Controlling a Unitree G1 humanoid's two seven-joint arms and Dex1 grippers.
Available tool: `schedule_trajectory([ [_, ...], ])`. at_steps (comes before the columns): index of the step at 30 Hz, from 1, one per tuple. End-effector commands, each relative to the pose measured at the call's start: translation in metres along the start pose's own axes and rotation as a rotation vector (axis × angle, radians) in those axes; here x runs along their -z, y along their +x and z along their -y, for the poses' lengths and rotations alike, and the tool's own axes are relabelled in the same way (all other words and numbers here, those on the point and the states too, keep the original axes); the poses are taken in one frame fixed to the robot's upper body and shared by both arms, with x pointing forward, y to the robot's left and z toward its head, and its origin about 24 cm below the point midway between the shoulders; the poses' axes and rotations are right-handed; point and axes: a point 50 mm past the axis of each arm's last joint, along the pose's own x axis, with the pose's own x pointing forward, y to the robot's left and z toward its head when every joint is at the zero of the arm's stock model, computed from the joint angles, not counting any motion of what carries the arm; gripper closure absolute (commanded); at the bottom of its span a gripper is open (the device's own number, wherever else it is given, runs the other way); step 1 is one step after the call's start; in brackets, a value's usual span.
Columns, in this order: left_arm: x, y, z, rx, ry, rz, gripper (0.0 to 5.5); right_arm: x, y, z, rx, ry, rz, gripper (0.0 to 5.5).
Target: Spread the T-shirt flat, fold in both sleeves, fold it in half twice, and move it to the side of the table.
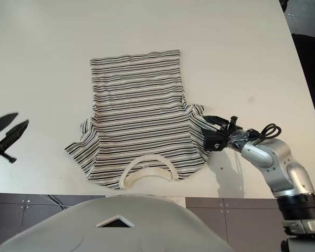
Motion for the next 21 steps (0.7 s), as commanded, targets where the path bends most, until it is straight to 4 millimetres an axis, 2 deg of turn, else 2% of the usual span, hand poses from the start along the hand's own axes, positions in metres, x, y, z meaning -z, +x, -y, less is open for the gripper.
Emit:
schedule_trajectory([
  [1, -0.005, 0.018, 0.024, 0.066, 0.018, 0.005, 4.13, -0.004, -0.017, -0.014, -0.081, 0.058, 0.007, 3.23],
  [5, -0.011, 0.028, 0.029, 0.008, -0.002, 0.051, 4.13, -0.013, -0.031, -0.007, -0.028, 0.125, 0.050, 3.23],
  [8, -0.024, 0.058, 0.045, 0.070, 0.069, 0.118, 4.13, -0.017, -0.039, 0.005, 0.071, 0.192, 0.106, 3.23],
  [11, -0.029, 0.091, 0.064, 0.170, 0.199, 0.129, 4.13, -0.018, -0.047, 0.017, 0.161, 0.242, 0.158, 3.23],
  [15, -0.032, 0.124, 0.073, 0.248, 0.370, 0.126, 4.13, -0.017, -0.056, 0.026, 0.226, 0.263, 0.187, 3.23],
  [18, -0.035, 0.150, 0.080, 0.302, 0.465, 0.128, 4.13, -0.018, -0.053, 0.032, 0.250, 0.250, 0.204, 3.23],
  [21, -0.021, 0.168, 0.081, 0.351, 0.548, 0.060, 4.13, -0.024, -0.041, 0.036, 0.233, 0.211, 0.234, 3.23],
])
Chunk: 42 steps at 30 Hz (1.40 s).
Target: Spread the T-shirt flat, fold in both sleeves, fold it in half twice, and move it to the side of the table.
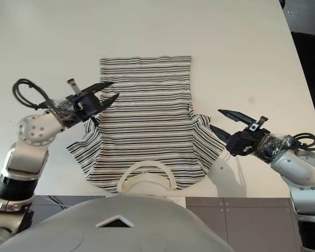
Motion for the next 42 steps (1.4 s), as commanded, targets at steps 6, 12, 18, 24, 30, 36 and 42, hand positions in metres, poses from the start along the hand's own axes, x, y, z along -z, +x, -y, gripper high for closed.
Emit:
schedule_trajectory([
  [6, 0.045, 0.036, 0.024, 0.222, 0.116, -0.141, 4.13, -0.010, 0.025, 0.004, -0.032, -0.079, 0.067, 3.23],
  [12, 0.079, 0.042, 0.030, 0.297, 0.120, -0.244, 4.13, -0.014, 0.031, 0.005, -0.028, -0.093, 0.081, 3.23],
  [18, 0.100, 0.046, 0.020, 0.250, 0.085, -0.301, 4.13, -0.016, 0.035, 0.000, -0.029, -0.089, 0.087, 3.23],
  [24, 0.082, 0.037, 0.003, 0.126, 0.021, -0.166, 4.13, -0.017, 0.038, -0.006, -0.032, -0.075, 0.091, 3.23],
  [30, 0.025, -0.018, -0.026, -0.209, -0.052, 0.056, 4.13, -0.016, 0.034, -0.015, -0.010, -0.028, 0.089, 3.23],
  [36, 0.038, -0.108, 0.023, -0.413, -0.500, -0.156, 4.13, -0.010, 0.016, -0.022, 0.058, 0.040, 0.058, 3.23],
  [42, 0.050, -0.153, 0.065, -0.618, -1.043, -0.262, 4.13, -0.009, 0.004, -0.025, 0.114, 0.067, 0.032, 3.23],
])
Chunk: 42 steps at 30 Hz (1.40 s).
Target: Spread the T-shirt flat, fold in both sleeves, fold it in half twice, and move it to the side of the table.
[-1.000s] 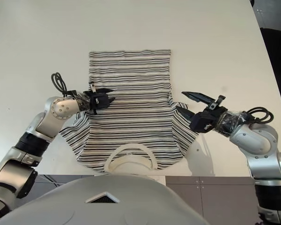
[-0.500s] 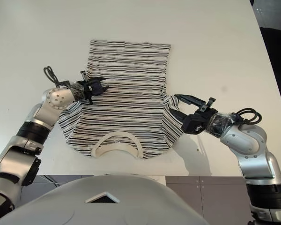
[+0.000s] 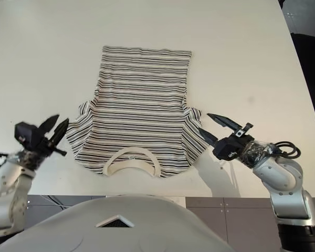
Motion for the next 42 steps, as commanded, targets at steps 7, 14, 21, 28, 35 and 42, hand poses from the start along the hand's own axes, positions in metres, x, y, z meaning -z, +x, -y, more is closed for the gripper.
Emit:
schedule_trajectory([
  [7, 0.010, -0.011, -0.019, -0.137, -0.412, -0.066, 4.13, 0.000, -0.004, 0.002, 0.050, 0.005, -0.006, 3.23],
  [14, 0.017, 0.007, -0.015, -0.078, -0.393, -0.127, 4.13, 0.003, -0.002, 0.002, 0.036, 0.001, -0.009, 3.23],
  [21, 0.024, 0.021, -0.015, -0.031, -0.302, -0.160, 4.13, 0.005, -0.002, 0.002, 0.027, -0.003, -0.015, 3.23],
  [28, 0.027, 0.024, -0.019, -0.047, -0.304, -0.149, 4.13, 0.007, -0.003, 0.003, 0.018, -0.010, -0.021, 3.23],
  [35, 0.029, 0.026, -0.017, -0.037, -0.340, -0.138, 4.31, 0.008, -0.003, 0.004, 0.013, -0.017, -0.025, 3.23],
  [42, 0.030, 0.028, -0.017, -0.032, -0.361, -0.136, 5.38, 0.009, -0.001, 0.005, 0.010, -0.025, -0.025, 3.23],
])
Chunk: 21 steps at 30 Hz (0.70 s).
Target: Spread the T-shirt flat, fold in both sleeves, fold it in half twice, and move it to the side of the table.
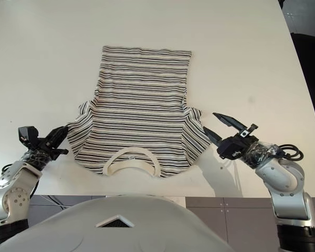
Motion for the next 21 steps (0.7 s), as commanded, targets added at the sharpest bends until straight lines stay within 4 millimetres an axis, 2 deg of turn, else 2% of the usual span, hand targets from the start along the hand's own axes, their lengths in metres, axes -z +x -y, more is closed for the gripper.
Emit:
schedule_trajectory([
  [1, -0.001, 0.003, -0.001, 0.006, -0.020, 0.008, 5.38, 0.000, 0.001, 0.002, -0.020, -0.030, 0.000, 3.23],
  [6, -0.007, 0.002, 0.001, 0.013, -0.017, 0.040, 5.38, 0.000, 0.003, 0.001, -0.022, -0.031, 0.002, 3.23],
  [16, -0.018, -0.006, 0.018, 0.096, 0.051, 0.091, 5.38, 0.000, 0.003, -0.001, -0.030, -0.028, 0.001, 3.23],
  [19, -0.019, -0.006, 0.011, 0.053, 0.077, 0.095, 5.38, 0.000, 0.002, -0.002, -0.034, -0.026, -0.001, 3.23],
  [21, -0.019, -0.008, 0.008, 0.040, 0.089, 0.099, 5.08, 0.000, 0.002, -0.003, -0.038, -0.027, -0.004, 3.23],
])
